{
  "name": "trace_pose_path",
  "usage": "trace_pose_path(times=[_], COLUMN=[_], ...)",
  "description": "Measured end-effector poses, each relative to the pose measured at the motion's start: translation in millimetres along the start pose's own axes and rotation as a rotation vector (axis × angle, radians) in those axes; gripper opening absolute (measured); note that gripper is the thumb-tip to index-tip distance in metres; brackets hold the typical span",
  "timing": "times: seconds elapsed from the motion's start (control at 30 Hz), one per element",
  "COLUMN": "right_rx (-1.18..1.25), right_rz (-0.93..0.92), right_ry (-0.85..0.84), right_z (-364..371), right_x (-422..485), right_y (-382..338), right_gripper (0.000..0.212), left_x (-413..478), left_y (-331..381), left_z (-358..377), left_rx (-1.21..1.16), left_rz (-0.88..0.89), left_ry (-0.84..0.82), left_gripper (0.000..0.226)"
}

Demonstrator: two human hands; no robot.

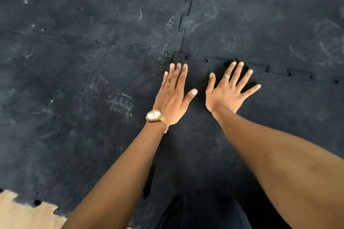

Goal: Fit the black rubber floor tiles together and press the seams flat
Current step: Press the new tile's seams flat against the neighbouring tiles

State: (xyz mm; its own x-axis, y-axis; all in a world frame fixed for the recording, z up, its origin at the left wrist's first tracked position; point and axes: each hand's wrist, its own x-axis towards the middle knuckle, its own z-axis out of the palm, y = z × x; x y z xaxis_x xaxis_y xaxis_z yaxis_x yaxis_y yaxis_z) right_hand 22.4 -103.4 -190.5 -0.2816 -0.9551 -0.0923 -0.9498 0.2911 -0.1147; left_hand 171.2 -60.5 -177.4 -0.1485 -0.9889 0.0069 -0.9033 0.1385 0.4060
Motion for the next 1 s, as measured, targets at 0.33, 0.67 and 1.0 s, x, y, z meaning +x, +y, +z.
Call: trace_pose_path(times=[0.33,0.67,1.0], right_rx=[0.001,0.066,0.034], right_rz=[0.001,-0.096,-0.08], right_ry=[-0.019,0.0,-0.017], right_z=[1,4,5], right_x=[-4,-47,-83], right_y=[1,23,24], right_gripper=[0.073,0.07,0.07], left_x=[2,5,0], left_y=[-2,-4,-2], left_z=[11,9,7], left_rx=[0.263,0.263,0.149], left_rz=[-0.026,-0.083,-0.075], left_ry=[-0.046,-0.1,-0.052], left_gripper=[0.077,0.073,0.071])
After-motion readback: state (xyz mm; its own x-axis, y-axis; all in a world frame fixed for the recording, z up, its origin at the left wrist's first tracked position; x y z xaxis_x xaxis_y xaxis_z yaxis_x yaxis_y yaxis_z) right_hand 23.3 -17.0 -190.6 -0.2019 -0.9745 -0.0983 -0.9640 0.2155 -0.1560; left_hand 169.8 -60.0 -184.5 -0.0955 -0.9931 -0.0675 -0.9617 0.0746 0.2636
